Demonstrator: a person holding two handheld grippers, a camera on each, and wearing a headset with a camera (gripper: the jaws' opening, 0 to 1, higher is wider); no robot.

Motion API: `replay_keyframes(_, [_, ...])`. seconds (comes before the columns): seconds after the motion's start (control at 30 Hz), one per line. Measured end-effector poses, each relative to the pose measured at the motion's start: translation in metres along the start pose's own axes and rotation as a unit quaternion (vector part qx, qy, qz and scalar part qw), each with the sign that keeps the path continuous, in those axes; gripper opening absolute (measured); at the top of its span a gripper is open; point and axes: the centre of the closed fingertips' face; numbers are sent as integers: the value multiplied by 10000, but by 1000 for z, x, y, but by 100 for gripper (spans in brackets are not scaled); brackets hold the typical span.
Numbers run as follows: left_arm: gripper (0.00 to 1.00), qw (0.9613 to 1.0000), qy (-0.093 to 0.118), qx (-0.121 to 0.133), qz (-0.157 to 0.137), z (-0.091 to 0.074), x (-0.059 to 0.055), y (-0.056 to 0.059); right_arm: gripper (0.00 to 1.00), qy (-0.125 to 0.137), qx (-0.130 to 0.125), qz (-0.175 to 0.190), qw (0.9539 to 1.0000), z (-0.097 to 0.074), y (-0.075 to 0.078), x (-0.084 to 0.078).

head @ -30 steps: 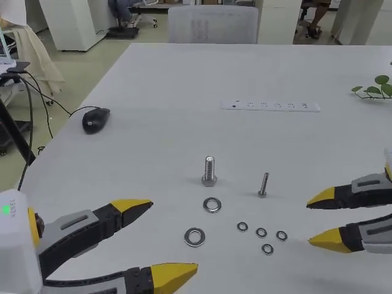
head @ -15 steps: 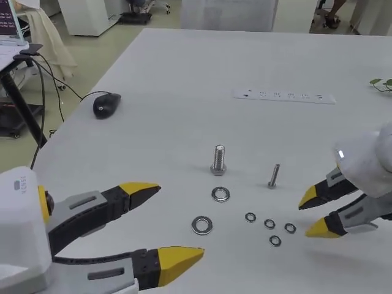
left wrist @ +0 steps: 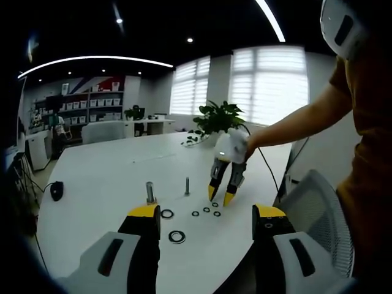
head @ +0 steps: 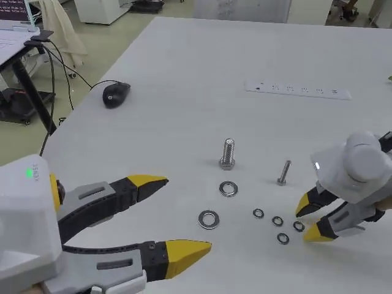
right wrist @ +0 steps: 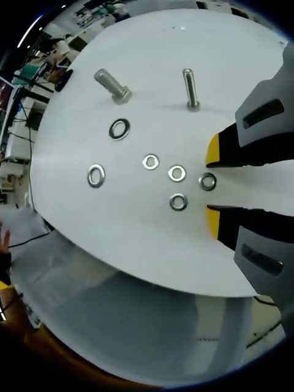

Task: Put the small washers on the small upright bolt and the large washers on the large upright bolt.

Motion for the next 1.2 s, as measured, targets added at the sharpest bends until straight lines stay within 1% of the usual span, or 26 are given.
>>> replay_keyframes(0.1, [60, 10000, -37, -13, 24, 1, -1, 0, 25, -13, 39, 20, 10000, 3, 1, -3])
replay_keyframes(0.17, [60, 10000, -40, -14, 30, 1, -1, -1, 25, -82, 30, -65, 9999, 5, 2, -5])
replay_keyframes(0.2, [60, 10000, -38, -14, 31, 1, 0, -2, 24, -49, 48, -50, 10000, 6, 2, -3])
replay_keyframes(0.23, [60, 10000, -25, -13, 31, 1, 0, -2, 24, -79, 37, -74, 9999, 6, 3, -4])
replay_keyframes(0.37, [60, 10000, -22, -18, 40, 1, 1, -2, 24, -125, 128, -102, 9998, 6, 4, -5])
replay_keyframes(0.47, [60, 10000, -17, -31, 30, 1, 1, -2, 20, -166, 105, -144, 9997, 7, 7, -5])
replay_keyframes(0.53, [60, 10000, -16, -31, 28, 0, 0, -2, 19, -246, 118, -335, 9991, 7, 6, -5])
replay_keyframes(0.6, [60, 10000, -17, -32, 15, 0, -1, -1, 19, -278, 134, -404, 9987, 7, 6, -5])
replay_keyframes(0.7, [60, 10000, -42, -20, 15, -1, -2, -2, 17, -303, 125, -444, 9985, 7, 6, -5])
replay_keyframes(0.77, [60, 10000, -25, -15, 13, -2, -1, -2, 15, -300, 119, -469, 9984, 7, 7, -5])
replay_keyframes(0.9, [60, 10000, -4, 13, 19, -3, 0, -3, 15, -335, 138, -562, 9978, 7, 7, -5])
replay_keyframes(1.07, [60, 10000, 4, 31, 34, -4, 2, -1, 13, -392, 121, -504, 9979, 6, 7, -6])
replay_keyframes(1.2, [60, 10000, -2, 35, 39, -4, 2, 1, 13, -360, 117, -427, 9984, 6, 8, -6])
Point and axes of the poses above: the centre of the closed fingertips' face, and the gripper's own axes: z roughly forward along the fingers, y roughly to its right, x roughly out of its top, and after that the axes turned 2 degrees about -x, right-handed
